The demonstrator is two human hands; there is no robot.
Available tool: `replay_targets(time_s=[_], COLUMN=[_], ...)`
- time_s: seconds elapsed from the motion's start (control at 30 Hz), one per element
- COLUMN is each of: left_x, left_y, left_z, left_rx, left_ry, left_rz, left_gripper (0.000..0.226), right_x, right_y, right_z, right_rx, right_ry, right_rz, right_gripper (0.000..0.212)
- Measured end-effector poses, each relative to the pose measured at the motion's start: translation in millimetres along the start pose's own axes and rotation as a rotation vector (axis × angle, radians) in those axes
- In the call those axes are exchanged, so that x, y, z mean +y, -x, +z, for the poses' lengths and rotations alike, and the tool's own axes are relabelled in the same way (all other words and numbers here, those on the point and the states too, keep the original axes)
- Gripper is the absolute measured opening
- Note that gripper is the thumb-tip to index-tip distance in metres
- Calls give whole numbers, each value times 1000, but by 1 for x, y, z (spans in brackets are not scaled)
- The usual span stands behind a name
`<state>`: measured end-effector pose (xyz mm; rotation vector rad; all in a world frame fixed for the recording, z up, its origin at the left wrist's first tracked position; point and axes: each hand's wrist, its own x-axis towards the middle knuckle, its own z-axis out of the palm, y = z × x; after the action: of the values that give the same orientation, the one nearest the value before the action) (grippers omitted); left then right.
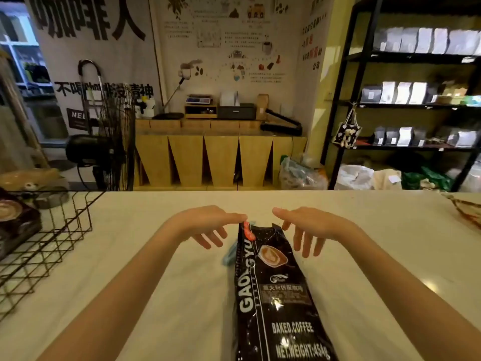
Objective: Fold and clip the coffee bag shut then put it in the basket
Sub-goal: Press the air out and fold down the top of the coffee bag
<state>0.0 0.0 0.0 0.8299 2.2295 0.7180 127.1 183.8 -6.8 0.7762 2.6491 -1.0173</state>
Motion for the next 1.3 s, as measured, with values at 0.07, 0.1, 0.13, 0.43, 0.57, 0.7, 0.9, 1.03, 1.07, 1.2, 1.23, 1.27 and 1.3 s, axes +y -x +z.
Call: replay_targets(time_s=[0.07, 0.1, 0.13, 0.43, 0.57, 0.7, 0.9, 1.03, 1.07, 1.2, 1.23, 1.27, 1.3], left_x=[-4, -8, -11, -18, -17, -10, 12, 24, 26, 31, 31, 31, 30], left_y=[-2, -3, -4, -11, -10, 1, 33, 51, 55, 63, 62, 59, 55], left_z=[8, 14, 21, 44, 40, 23, -5, -19, -21, -19, -17, -15, -13], left_rx=[8, 6, 17, 57, 68, 75, 230, 352, 376, 489, 512, 531, 543], left_ry=[68, 98, 141, 328, 355, 351, 384, 440, 471, 611, 640, 661, 684], left_rz=[-10, 0, 13, 112, 141, 208, 384, 513, 554, 689, 700, 701, 688], left_gripper=[66, 61, 55, 23, 26, 24, 14, 11, 11, 10, 11, 12, 13], right_x=[4, 7, 10, 25, 29, 19, -14, -34, -37, -43, -43, -43, -43], right_y=[1, 1, 0, -12, -15, -7, 19, 37, 40, 50, 50, 49, 47], right_z=[7, 11, 15, 32, 35, 22, -2, -17, -19, -23, -23, -22, -21], right_rx=[-42, -55, -51, -107, -164, -105, 97, 209, 228, 302, 319, 334, 348], right_ry=[-35, -57, -94, -460, -615, -551, -551, -569, -593, -670, -688, -705, -718], right_rz=[54, 58, 57, 91, 46, -79, -316, -473, -517, -658, -674, -680, -678], right_gripper=[76, 73, 69, 54, 47, 45, 25, 19, 23, 30, 28, 25, 21])
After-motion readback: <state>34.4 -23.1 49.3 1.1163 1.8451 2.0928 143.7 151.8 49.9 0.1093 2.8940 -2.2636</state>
